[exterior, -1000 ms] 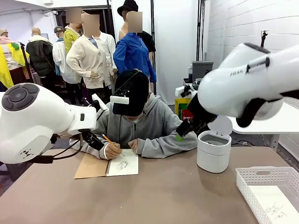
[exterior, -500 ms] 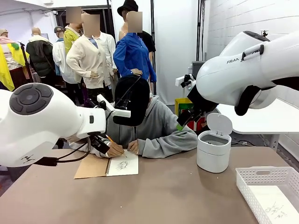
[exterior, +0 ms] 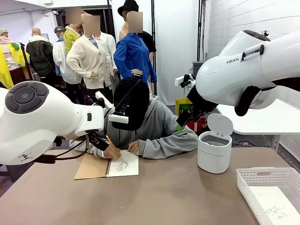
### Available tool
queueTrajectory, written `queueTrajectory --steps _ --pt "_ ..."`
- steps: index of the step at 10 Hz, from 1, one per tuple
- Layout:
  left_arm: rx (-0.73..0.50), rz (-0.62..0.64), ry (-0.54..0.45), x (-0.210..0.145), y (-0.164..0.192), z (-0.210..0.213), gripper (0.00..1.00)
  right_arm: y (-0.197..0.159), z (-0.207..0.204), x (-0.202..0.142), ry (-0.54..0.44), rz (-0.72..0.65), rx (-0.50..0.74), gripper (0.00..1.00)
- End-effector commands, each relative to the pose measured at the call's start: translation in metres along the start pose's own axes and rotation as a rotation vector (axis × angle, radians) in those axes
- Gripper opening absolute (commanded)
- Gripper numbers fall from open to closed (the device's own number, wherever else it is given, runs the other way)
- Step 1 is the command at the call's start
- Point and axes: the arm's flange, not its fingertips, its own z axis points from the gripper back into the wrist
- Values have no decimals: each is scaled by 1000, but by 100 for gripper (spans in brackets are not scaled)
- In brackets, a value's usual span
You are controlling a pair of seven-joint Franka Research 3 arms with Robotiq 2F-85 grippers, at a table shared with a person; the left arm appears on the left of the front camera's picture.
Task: Sort the paper based on its condition.
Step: If a person hands you a paper, place it in the Organizing basket , and if it's crumpled, put it in the Trash can.
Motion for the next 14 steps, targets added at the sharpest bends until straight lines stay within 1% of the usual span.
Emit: queueTrajectory --steps 1,2,3,4,5,6,7,8,9,10,11,12,14 --pt "-121 37 -16 1 11 9 100 4 5 4 3 -19 37 100" --pt "-227 63 5 3 26 14 100 7 11 7 8 -18 68 100" --pt "-309 87 2 3 37 19 100 9 15 8 6 -18 80 100" --pt "-369 114 7 1 48 21 100 12 19 9 8 -17 87 100" --pt "-393 127 -4 -1 59 25 100 14 23 11 -5 -14 101 100" --pt "-401 160 -20 -5 75 38 100 15 33 15 -18 5 121 100" --pt "-409 163 -45 -9 90 52 100 14 43 19 -26 23 146 100" --pt "-366 147 -45 -13 103 65 100 11 52 24 -24 38 148 100" --pt "-342 138 -37 -16 116 75 100 8 59 28 -27 44 152 100" --pt "-356 133 -10 -17 130 84 100 4 67 35 -24 62 164 100" --pt "-352 129 18 -16 142 90 100 -1 72 42 3 75 172 100" --pt "-344 137 23 -14 155 98 100 -7 77 47 20 83 151 100" --pt "-326 155 8 -12 178 108 100 -18 85 50 3 71 138 100"
